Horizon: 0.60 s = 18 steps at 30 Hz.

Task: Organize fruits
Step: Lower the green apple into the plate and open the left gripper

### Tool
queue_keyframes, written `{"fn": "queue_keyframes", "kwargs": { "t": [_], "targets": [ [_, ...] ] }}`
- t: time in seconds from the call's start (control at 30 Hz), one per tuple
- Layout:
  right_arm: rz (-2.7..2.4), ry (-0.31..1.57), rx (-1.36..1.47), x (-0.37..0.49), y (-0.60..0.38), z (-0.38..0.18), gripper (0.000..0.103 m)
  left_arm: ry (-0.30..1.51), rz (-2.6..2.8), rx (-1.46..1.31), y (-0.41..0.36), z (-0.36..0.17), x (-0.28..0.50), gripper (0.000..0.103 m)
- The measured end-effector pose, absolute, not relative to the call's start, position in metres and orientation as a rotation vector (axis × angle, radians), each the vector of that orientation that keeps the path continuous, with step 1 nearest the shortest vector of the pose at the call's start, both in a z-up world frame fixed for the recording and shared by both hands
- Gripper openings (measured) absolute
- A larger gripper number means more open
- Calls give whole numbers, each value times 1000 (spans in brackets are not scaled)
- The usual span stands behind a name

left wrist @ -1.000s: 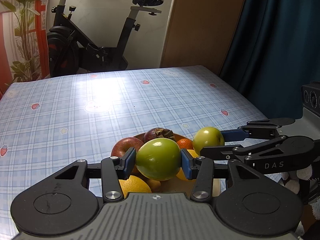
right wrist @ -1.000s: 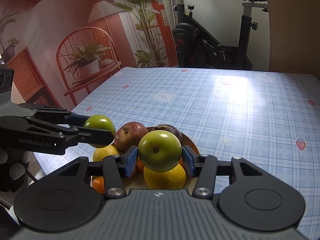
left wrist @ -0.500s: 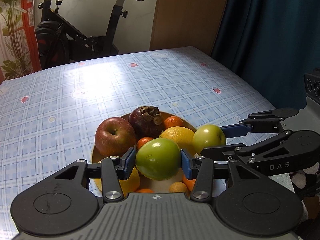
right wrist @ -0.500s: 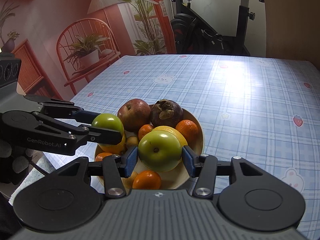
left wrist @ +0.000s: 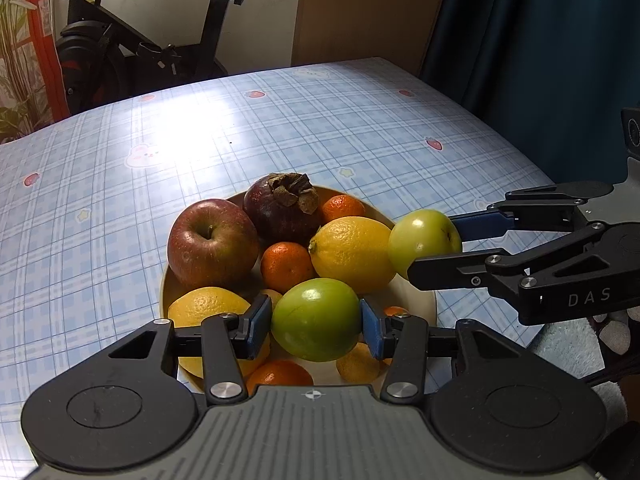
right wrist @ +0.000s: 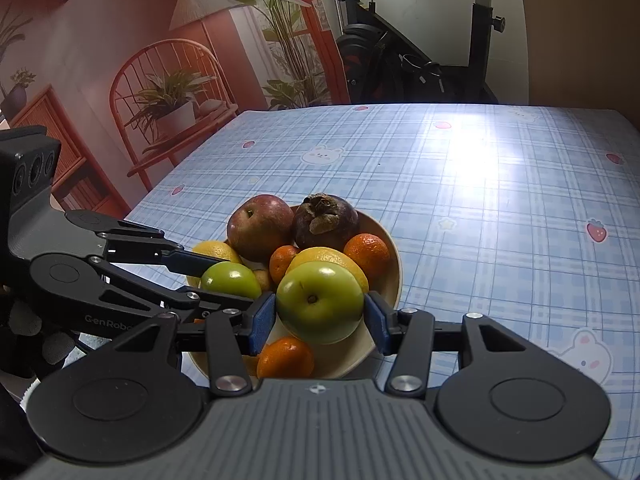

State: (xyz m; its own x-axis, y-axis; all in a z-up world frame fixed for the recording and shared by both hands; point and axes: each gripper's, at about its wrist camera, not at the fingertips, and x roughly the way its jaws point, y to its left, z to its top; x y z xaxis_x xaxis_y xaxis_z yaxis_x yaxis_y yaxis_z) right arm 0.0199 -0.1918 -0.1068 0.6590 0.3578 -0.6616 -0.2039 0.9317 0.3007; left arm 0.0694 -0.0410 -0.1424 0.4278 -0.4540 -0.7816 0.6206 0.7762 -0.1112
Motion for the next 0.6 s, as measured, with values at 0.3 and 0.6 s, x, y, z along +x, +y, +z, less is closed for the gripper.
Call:
{"fn": "queue_keyframes", "kwargs": {
  "t": [0.3,0.6],
  "targets": [
    [320,792,202,20,-188,-106,51,869,-651,137,-28,-128,75,50],
    [334,779,176,31,-182,-102,51,807,-580,94,-12,-110,82,50]
  ]
}}
